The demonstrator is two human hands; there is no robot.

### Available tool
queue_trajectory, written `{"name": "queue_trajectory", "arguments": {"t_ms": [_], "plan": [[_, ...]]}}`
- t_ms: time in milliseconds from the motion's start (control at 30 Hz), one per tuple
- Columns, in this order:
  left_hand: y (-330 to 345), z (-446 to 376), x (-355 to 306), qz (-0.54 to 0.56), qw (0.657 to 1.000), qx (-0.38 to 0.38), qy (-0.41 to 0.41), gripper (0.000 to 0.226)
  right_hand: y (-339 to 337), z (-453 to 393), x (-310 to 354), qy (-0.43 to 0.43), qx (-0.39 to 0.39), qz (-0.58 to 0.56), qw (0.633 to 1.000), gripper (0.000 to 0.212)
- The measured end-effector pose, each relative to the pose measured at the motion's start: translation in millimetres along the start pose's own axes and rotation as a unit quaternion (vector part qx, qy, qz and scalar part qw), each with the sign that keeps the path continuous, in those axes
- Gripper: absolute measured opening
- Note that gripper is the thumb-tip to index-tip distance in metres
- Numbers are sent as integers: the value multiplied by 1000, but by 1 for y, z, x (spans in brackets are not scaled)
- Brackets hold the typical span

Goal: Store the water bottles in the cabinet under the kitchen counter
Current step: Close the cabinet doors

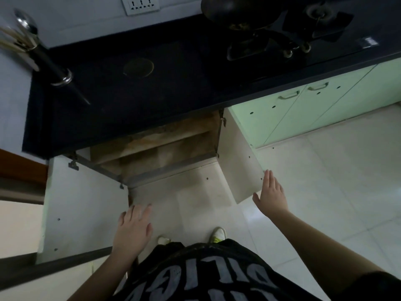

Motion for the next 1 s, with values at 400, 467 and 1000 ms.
{"name": "queue_trajectory", "arguments": {"t_ms": [400,467,1000], "plan": [[12,31,73,4,990,46,-137,63,11,35,142,-35,114,-302,946,86],[14,35,93,2,986,45,-158,66,13,27,177,-6,167,-368,915,83],[39,68,228,46,949,25,-310,79,23,-36,304,134,186,-426,875,35]]}}
Point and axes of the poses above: each hand's wrist, its own z-axis away from the middle knuckle, its own y-axis out of the palm, x = y × z, the point moved 1 cm from there along -z, towards the middle knuckle, and after that the axes turned 9 degrees about -x, right-handed, at the moved point
